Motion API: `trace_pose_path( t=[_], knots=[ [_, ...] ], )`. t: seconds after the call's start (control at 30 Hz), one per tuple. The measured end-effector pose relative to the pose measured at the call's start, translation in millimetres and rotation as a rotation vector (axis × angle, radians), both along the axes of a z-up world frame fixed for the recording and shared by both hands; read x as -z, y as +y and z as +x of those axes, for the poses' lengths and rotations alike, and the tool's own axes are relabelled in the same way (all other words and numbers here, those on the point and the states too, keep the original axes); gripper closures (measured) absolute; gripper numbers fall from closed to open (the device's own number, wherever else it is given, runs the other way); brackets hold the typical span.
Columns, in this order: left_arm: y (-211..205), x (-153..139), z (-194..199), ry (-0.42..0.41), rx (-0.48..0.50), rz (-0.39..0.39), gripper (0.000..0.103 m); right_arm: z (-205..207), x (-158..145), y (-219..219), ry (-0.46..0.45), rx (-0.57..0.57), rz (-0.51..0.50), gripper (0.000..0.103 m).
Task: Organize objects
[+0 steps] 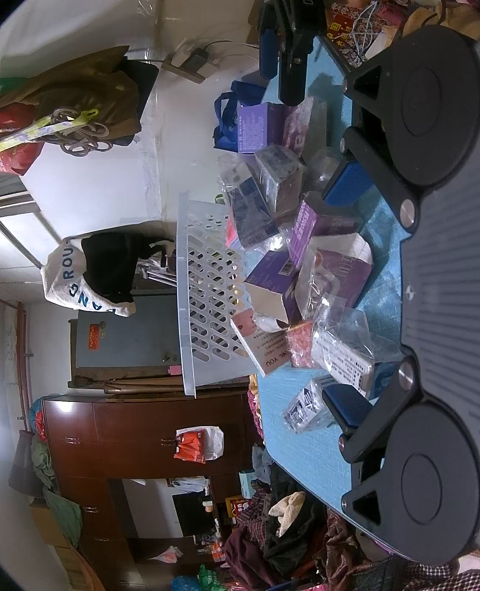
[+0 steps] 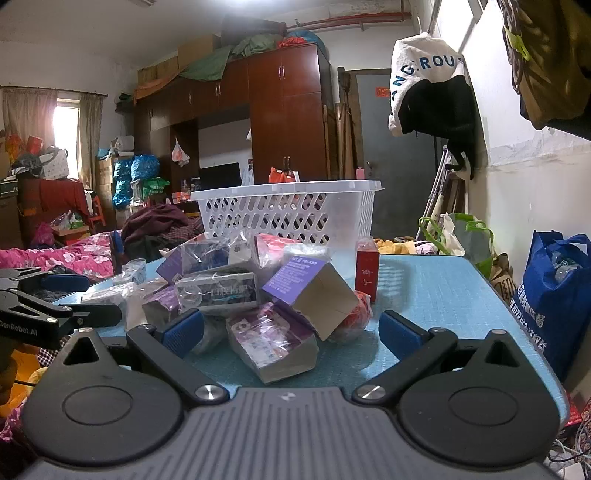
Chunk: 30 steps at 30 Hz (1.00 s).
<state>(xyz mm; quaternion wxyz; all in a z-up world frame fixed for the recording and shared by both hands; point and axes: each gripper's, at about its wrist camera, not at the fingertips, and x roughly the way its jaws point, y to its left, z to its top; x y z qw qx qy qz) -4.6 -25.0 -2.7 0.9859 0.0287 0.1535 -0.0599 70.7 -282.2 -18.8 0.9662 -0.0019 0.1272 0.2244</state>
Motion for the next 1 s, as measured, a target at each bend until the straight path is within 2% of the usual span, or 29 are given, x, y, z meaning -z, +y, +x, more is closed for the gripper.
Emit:
trace_pose_path(
  t=[0.7, 1.0],
  knots=[
    [0.1, 0.6, 0.0, -0.001, 0.001, 0.001, 0.000, 1.0, 1.3, 0.2, 0.002, -0.010, 0.008, 0.000],
    [0.4, -1.4, -4.4, -0.033, 0.008, 0.011, 0.000, 0.9, 3.8, 1.2, -0.005, -0.008, 0.003, 0.000]
  ],
)
